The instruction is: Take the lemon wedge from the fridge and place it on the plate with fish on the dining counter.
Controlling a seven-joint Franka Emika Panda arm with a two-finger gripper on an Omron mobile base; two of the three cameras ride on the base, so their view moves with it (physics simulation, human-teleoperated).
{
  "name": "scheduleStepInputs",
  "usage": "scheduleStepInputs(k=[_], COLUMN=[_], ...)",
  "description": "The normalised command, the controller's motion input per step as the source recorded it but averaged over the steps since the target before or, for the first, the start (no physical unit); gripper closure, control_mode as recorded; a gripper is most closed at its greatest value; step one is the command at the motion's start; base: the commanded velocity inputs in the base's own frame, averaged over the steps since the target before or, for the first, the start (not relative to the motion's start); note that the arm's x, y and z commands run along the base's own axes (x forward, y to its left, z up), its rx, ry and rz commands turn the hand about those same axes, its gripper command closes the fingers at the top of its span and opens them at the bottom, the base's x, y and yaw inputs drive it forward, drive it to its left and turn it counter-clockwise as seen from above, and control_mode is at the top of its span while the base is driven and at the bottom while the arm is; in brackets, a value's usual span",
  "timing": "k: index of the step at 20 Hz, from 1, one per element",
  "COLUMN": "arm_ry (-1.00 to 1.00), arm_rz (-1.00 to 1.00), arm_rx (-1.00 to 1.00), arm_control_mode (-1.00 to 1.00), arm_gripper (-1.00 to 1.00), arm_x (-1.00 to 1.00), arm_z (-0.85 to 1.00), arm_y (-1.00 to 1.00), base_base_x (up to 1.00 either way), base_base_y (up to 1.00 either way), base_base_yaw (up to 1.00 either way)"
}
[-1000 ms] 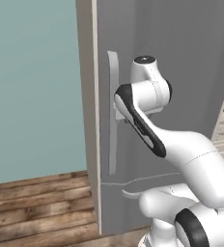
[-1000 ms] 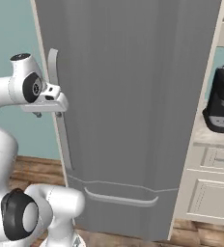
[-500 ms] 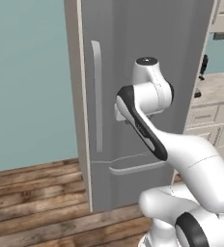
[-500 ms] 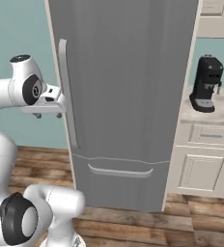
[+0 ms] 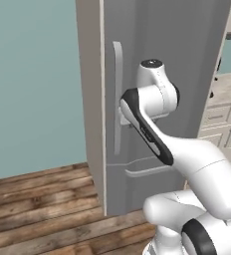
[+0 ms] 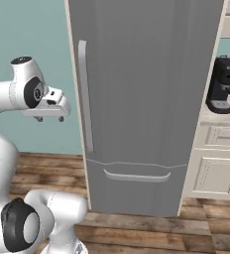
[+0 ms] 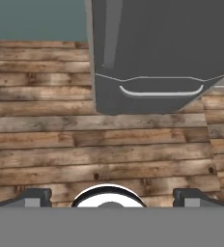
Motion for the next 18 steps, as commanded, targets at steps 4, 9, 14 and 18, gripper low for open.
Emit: scheduleStepInputs(k=[4,9,14,18], arm_ry=[0.00,0.00,0.00,0.00], arm_rz=[0.00,0.00,0.00,0.00], arm_rx=[0.00,0.00,0.00,0.00], arm_control_mode=[1.00,1.00,1.00,1.00], arm_gripper=[-1.00,-1.00,-1.00,-1.00], arm_x=[0.00,0.00,0.00,0.00], arm_z=[0.00,0.00,0.00,0.00], arm_y=[0.00,0.00,0.00,0.00], base_base_x=[0.13,0.27,0.03,-0.06], base_base_y=[0.10,-0.02,-0.23,-0.60], base_base_yaw=[0.00,0.03,0.01,0.00])
